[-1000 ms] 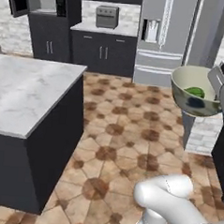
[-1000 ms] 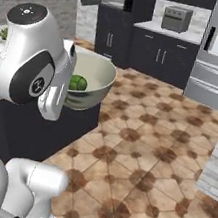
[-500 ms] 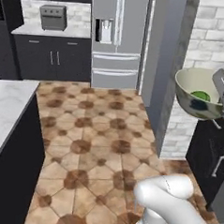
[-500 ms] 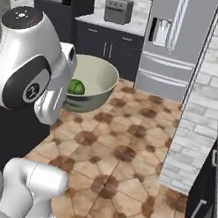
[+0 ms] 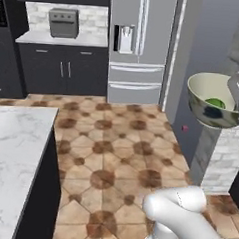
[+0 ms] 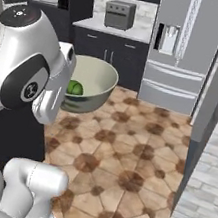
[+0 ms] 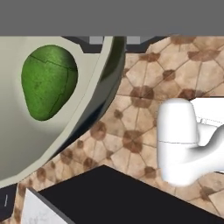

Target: Pick the avocado from the sink and place it in the bowl. Then pick the bowl and place it in the microwave. Then close the microwave door and press the start button.

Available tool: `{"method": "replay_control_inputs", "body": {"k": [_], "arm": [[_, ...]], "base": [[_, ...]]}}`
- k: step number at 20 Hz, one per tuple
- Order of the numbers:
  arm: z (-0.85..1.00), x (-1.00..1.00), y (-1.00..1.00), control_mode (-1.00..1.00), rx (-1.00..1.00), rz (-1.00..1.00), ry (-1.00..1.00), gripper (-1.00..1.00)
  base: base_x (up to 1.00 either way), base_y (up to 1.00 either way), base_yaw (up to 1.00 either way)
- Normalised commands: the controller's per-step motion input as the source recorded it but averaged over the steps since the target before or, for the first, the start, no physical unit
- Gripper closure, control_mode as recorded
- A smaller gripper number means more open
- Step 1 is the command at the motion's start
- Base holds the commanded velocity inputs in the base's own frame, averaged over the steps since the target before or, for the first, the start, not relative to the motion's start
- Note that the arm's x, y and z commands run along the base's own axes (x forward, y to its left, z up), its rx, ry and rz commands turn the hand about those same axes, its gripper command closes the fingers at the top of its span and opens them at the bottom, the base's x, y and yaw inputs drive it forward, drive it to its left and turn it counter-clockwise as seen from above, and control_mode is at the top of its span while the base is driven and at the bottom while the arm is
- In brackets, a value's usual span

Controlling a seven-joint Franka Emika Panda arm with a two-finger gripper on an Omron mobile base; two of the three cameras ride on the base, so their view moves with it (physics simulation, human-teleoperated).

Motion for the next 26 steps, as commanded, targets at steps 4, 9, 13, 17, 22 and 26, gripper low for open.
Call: {"method": "replay_control_inputs", "body": {"k": [4,9,13,17,22,26], "arm": [[0.00,0.00,0.00,1.00,0.00,0.00,0.00,1.00],[0.00,0.00,0.00,1.00,0.00,0.00,0.00,1.00],[0.00,0.00,0.00,1.00,0.00,0.00,0.00,1.00],[0.00,0.00,0.00,1.00,0.00,0.00,0.00,1.00],[0.00,0.00,0.00,1.00,0.00,0.00,0.00,1.00],[0.00,0.00,0.00,1.00,0.00,0.00,0.00,1.00]], "base": [[1.00,0.27,-0.01],[1.00,0.00,0.00],[1.00,-0.07,0.00],[1.00,0.00,0.00],[1.00,0.00,0.00],[1.00,0.00,0.00]]}}
